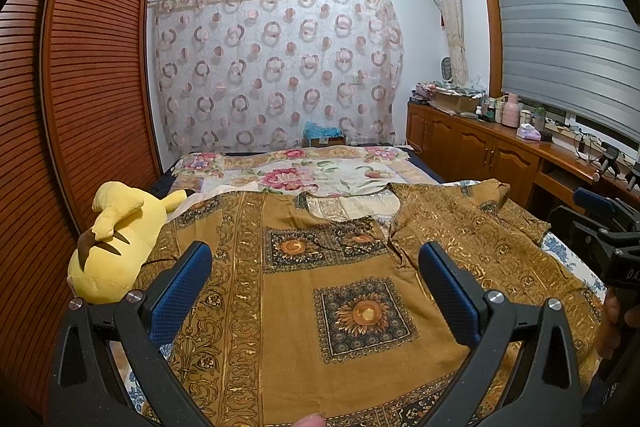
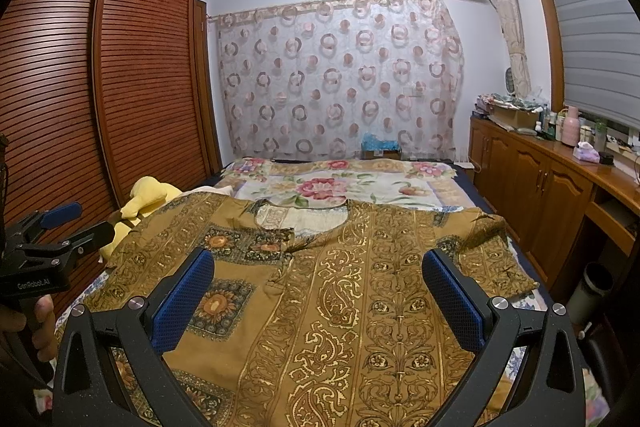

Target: Fold small clothes

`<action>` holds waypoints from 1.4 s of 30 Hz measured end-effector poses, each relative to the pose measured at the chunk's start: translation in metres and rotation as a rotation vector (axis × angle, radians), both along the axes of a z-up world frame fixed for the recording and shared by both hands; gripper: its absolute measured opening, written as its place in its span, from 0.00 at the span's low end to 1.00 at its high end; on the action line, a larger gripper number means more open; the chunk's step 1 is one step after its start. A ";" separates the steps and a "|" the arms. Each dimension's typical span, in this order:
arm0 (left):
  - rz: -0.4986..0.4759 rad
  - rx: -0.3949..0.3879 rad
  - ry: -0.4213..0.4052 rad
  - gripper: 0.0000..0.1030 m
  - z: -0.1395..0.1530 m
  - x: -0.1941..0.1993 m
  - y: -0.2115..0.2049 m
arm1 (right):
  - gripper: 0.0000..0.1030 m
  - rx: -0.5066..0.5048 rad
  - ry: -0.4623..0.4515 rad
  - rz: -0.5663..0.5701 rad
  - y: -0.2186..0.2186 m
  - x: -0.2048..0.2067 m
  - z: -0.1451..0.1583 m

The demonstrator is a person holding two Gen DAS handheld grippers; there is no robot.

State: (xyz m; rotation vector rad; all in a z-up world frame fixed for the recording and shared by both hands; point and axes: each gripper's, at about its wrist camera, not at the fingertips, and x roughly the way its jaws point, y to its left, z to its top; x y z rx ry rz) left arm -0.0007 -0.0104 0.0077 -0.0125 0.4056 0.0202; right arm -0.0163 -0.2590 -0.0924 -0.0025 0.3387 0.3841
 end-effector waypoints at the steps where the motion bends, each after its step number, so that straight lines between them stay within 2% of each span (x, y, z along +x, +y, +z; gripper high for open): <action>1: 0.005 0.001 0.007 1.00 0.002 -0.001 0.000 | 1.00 -0.001 0.002 0.002 0.000 0.000 0.000; 5: 0.021 0.001 0.033 1.00 -0.001 -0.002 0.006 | 1.00 -0.005 0.020 0.020 0.003 0.003 -0.004; 17: 0.092 0.008 0.136 1.00 -0.038 0.009 0.080 | 1.00 -0.064 0.089 0.111 0.021 0.028 -0.010; 29: 0.173 0.037 0.289 1.00 -0.081 0.011 0.151 | 1.00 -0.129 0.119 0.200 0.041 0.045 -0.011; 34: 0.182 0.023 0.320 0.89 -0.097 0.012 0.172 | 1.00 -0.147 0.137 0.236 0.047 0.058 -0.009; 39: 0.168 0.036 0.393 0.75 -0.112 0.020 0.183 | 1.00 -0.142 0.166 0.270 0.053 0.068 -0.008; 42: 0.149 0.018 0.434 0.68 -0.118 0.028 0.187 | 1.00 -0.130 0.174 0.284 0.056 0.072 -0.007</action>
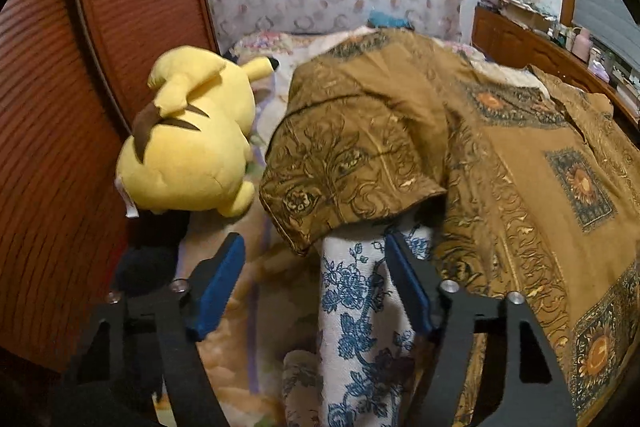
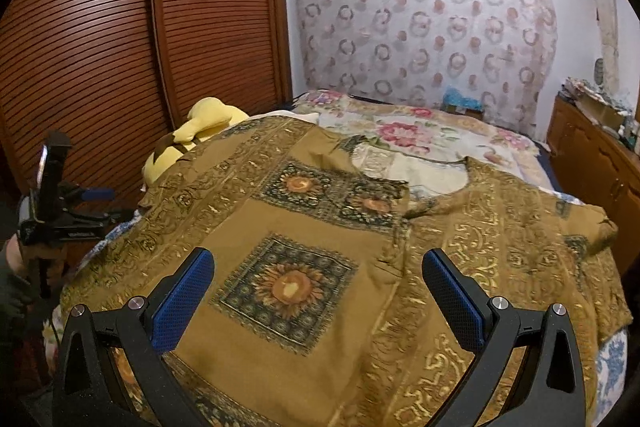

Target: Fold small clothes

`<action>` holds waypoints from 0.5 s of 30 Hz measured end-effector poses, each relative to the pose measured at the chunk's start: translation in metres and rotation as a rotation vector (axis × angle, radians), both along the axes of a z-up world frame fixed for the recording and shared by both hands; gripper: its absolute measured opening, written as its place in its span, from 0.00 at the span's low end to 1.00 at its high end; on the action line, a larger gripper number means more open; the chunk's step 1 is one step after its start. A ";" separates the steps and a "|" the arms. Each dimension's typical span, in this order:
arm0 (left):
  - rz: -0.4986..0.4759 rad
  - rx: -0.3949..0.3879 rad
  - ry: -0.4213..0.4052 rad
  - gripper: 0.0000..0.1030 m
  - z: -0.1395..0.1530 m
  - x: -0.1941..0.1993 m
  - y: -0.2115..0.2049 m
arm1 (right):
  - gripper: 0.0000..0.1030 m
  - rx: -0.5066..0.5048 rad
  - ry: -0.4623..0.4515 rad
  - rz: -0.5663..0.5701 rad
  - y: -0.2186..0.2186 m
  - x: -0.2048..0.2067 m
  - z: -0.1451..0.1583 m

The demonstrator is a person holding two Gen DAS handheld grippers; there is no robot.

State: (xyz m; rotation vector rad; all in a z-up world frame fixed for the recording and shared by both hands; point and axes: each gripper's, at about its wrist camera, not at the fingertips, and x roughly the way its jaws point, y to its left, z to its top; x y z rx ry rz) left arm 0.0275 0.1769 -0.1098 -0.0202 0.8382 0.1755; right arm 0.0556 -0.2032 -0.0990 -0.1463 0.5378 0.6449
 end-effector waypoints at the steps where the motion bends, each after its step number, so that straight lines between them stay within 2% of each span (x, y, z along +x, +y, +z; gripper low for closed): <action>1: -0.004 0.002 0.011 0.67 -0.001 0.003 0.000 | 1.00 0.002 0.000 0.003 0.001 0.000 0.001; 5: -0.023 0.008 0.024 0.66 -0.004 0.013 0.001 | 1.00 0.006 -0.002 0.009 0.003 0.000 -0.001; 8: -0.031 0.025 0.033 0.63 -0.003 0.020 0.001 | 1.00 0.000 -0.002 0.007 0.004 0.000 -0.003; 9: -0.036 0.022 0.034 0.59 -0.002 0.021 0.002 | 1.00 0.000 -0.001 0.005 0.004 0.000 -0.003; 11: -0.052 -0.005 0.038 0.49 -0.002 0.026 0.004 | 1.00 0.003 0.001 0.000 0.003 0.001 -0.003; 13: -0.062 -0.036 0.042 0.22 -0.001 0.030 0.007 | 1.00 0.009 0.005 -0.006 0.004 0.001 -0.003; 15: -0.067 -0.046 0.042 0.07 0.000 0.033 0.008 | 1.00 0.015 0.008 -0.014 0.006 0.001 -0.003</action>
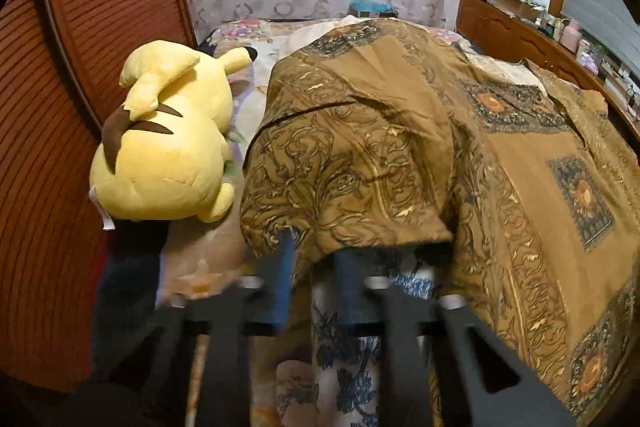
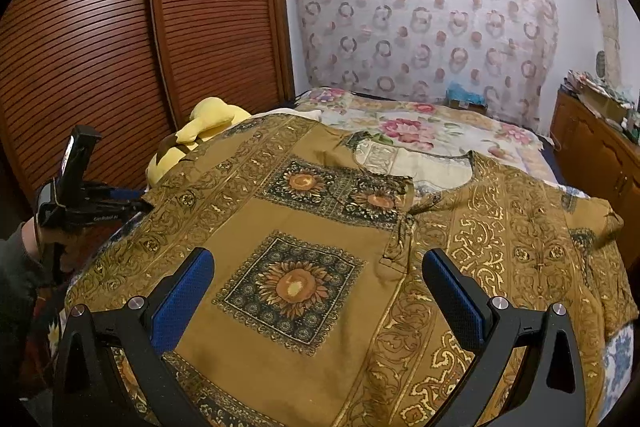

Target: Fold small clothes

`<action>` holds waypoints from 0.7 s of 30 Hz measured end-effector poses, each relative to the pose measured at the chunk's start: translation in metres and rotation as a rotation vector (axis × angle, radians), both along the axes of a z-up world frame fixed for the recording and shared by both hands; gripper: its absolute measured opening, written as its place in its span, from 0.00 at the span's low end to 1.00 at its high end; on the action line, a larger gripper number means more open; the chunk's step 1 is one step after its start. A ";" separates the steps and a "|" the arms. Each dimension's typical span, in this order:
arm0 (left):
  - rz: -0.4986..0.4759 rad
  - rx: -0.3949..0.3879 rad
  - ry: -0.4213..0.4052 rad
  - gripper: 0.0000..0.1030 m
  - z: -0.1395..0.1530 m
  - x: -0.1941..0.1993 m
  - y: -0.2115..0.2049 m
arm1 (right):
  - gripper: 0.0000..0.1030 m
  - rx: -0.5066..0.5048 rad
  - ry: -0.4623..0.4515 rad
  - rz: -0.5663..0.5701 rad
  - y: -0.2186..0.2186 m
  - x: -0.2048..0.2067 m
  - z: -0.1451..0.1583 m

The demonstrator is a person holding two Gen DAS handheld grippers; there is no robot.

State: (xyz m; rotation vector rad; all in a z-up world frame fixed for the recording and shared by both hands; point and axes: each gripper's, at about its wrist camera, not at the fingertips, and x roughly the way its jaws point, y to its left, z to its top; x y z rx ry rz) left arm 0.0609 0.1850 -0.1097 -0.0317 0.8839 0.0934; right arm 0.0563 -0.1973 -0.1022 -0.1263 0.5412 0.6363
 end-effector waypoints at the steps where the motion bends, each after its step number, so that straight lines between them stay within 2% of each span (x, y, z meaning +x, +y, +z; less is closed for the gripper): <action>1: -0.002 -0.009 -0.011 0.05 0.002 0.001 0.000 | 1.00 0.003 0.003 -0.003 -0.001 0.000 -0.001; 6: 0.008 -0.009 -0.085 0.02 0.025 0.006 -0.003 | 1.00 0.009 0.025 -0.021 -0.010 -0.002 -0.007; 12: -0.053 -0.016 -0.221 0.02 0.078 0.016 -0.030 | 1.00 0.027 0.046 -0.065 -0.029 0.000 -0.006; 16: -0.146 -0.014 -0.247 0.02 0.096 0.021 -0.068 | 1.00 0.039 0.050 -0.093 -0.036 -0.001 -0.005; 21: -0.239 0.019 -0.224 0.02 0.091 0.016 -0.115 | 1.00 0.043 0.053 -0.109 -0.036 -0.007 -0.007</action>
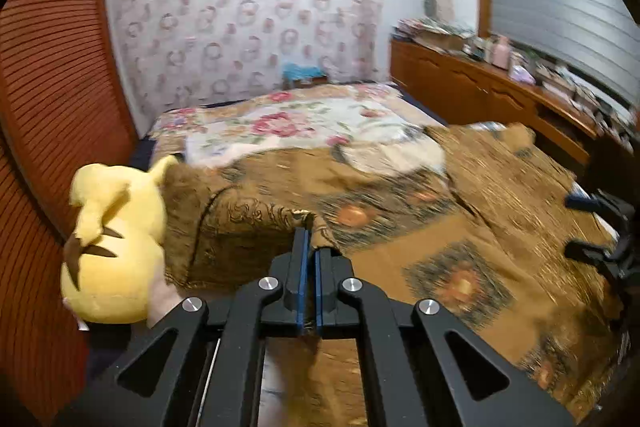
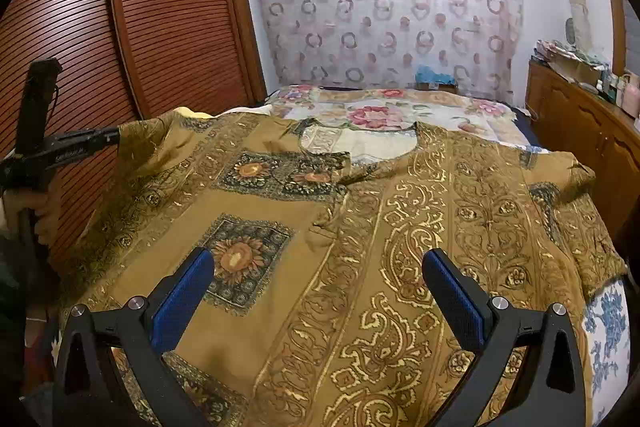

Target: Fold small clothes

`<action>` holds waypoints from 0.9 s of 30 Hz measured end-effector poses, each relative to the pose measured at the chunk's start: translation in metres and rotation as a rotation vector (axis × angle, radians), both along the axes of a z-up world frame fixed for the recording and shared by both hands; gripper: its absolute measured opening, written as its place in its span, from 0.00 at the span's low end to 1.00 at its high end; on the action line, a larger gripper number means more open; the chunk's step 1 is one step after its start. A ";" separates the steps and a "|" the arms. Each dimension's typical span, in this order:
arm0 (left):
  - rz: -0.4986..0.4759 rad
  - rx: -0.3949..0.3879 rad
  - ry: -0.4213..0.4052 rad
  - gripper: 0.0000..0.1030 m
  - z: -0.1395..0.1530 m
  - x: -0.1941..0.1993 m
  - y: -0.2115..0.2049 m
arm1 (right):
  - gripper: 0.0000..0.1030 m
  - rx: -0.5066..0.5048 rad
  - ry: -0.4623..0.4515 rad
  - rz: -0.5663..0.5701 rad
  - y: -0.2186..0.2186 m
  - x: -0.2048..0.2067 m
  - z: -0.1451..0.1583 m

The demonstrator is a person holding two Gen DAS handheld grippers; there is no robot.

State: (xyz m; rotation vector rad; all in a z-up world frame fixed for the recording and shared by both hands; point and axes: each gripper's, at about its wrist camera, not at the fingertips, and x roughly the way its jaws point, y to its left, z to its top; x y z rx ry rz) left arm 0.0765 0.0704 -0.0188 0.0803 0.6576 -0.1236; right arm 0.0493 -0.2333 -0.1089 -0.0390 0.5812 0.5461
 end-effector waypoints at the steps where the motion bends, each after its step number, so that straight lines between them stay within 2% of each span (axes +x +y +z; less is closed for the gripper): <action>1: -0.013 0.004 0.011 0.04 -0.003 -0.001 -0.006 | 1.00 0.001 0.003 0.001 -0.005 0.000 -0.001; 5: -0.038 -0.032 0.049 0.20 -0.015 -0.012 -0.010 | 1.00 -0.003 0.013 0.002 -0.002 -0.003 -0.005; 7: -0.036 -0.047 0.050 0.34 -0.017 -0.018 -0.007 | 1.00 -0.003 0.018 0.004 -0.001 -0.002 -0.006; 14: -0.006 -0.065 0.054 0.42 -0.020 -0.033 0.007 | 1.00 0.001 0.026 0.016 -0.004 0.006 -0.007; 16: 0.007 -0.079 0.064 0.57 -0.023 -0.027 0.014 | 1.00 -0.002 0.027 0.020 -0.002 0.008 -0.007; 18: 0.011 -0.109 0.075 0.67 -0.027 -0.018 0.021 | 1.00 -0.005 0.027 0.025 0.000 0.009 -0.008; 23: 0.099 -0.097 0.114 0.68 -0.043 0.014 0.043 | 1.00 -0.009 0.031 0.031 0.002 0.011 -0.010; 27: 0.134 -0.126 0.140 0.68 -0.051 0.034 0.055 | 1.00 -0.011 0.032 0.034 0.004 0.012 -0.011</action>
